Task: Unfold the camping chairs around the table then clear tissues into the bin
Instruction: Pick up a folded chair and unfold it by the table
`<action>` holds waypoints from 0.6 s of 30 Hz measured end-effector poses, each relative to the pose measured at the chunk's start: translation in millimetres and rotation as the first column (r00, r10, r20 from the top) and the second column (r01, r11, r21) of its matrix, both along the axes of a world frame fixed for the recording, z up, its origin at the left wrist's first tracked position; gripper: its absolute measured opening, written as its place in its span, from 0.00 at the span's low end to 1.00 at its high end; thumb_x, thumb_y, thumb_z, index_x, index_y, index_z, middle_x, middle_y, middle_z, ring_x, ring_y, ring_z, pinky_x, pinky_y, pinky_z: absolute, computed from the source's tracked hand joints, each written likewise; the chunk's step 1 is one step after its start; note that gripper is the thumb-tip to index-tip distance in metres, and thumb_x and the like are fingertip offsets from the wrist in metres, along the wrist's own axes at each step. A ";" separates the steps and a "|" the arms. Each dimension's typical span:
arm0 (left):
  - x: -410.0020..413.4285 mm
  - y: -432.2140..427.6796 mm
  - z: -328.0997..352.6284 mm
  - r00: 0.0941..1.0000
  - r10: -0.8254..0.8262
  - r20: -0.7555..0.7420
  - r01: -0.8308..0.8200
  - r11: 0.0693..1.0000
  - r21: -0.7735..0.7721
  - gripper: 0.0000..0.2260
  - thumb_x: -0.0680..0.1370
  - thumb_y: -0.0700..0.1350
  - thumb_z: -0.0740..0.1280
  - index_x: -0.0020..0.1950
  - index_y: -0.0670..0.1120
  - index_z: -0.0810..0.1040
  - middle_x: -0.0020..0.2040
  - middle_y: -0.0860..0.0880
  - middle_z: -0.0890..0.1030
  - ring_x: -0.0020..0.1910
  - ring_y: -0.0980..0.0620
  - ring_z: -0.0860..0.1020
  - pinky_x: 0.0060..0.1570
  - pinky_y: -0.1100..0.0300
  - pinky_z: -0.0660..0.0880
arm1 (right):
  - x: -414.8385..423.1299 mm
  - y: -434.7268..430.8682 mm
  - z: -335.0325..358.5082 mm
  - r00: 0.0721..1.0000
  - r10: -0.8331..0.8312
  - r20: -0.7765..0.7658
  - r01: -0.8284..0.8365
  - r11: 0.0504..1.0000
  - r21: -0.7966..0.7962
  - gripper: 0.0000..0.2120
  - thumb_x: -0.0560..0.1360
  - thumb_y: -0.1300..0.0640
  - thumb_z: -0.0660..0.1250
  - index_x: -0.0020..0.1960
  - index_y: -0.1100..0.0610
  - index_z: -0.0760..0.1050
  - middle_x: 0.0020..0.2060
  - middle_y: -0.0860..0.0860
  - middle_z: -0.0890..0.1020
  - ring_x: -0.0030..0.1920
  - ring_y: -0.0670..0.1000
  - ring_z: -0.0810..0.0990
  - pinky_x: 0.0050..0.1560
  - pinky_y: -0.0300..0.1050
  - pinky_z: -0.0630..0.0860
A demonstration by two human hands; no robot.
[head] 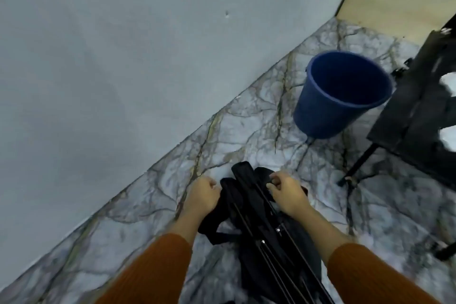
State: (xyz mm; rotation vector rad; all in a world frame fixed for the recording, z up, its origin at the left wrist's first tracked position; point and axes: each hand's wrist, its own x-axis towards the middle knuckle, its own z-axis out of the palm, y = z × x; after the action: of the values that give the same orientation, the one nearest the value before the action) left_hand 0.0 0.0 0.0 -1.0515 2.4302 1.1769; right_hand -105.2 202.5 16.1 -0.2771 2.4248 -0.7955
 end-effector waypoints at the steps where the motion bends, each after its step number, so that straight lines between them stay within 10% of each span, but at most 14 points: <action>1: -4.0 2.8 -26.5 0.998 0.053 -0.020 -0.053 0.998 0.023 0.09 0.78 0.43 0.65 0.54 0.39 0.78 0.46 0.44 0.77 0.47 0.48 0.76 0.54 0.55 0.74 | -3.4 -5.4 -27.4 1.000 -0.007 -0.007 0.007 1.000 -0.016 0.17 0.78 0.54 0.65 0.65 0.57 0.72 0.60 0.55 0.79 0.57 0.54 0.78 0.55 0.47 0.76; 9: -47.8 -1.7 -173.6 0.948 0.317 -0.012 -0.310 0.933 0.185 0.27 0.76 0.52 0.69 0.70 0.40 0.69 0.63 0.41 0.78 0.61 0.42 0.77 0.59 0.54 0.74 | -54.9 -57.6 -186.4 0.999 0.015 0.028 -0.014 0.998 -0.056 0.22 0.79 0.53 0.63 0.70 0.60 0.65 0.67 0.59 0.73 0.66 0.59 0.72 0.65 0.51 0.71; 13: -57.6 -5.6 -201.6 0.925 0.379 -0.040 -0.354 0.893 0.279 0.15 0.71 0.51 0.73 0.43 0.39 0.81 0.41 0.42 0.84 0.44 0.41 0.83 0.46 0.50 0.81 | -72.6 -74.4 -211.6 0.987 -0.033 0.157 0.057 0.987 -0.152 0.23 0.78 0.53 0.65 0.70 0.57 0.66 0.65 0.59 0.74 0.62 0.59 0.75 0.56 0.46 0.73; 18: -62.9 -5.7 -196.6 0.901 0.433 -0.033 -0.400 0.856 0.329 0.14 0.68 0.50 0.76 0.40 0.40 0.83 0.38 0.42 0.85 0.39 0.41 0.84 0.46 0.45 0.82 | -91.6 -77.3 -208.2 0.957 -0.077 0.281 0.143 0.964 -0.224 0.20 0.74 0.59 0.71 0.65 0.56 0.73 0.52 0.60 0.82 0.48 0.60 0.83 0.53 0.56 0.81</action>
State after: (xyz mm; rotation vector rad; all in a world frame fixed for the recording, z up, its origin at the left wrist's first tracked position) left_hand -62.9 -5.7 -196.6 -1.4864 2.0342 1.7296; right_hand -196.7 125.2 -192.1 -0.1153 2.1024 -1.1079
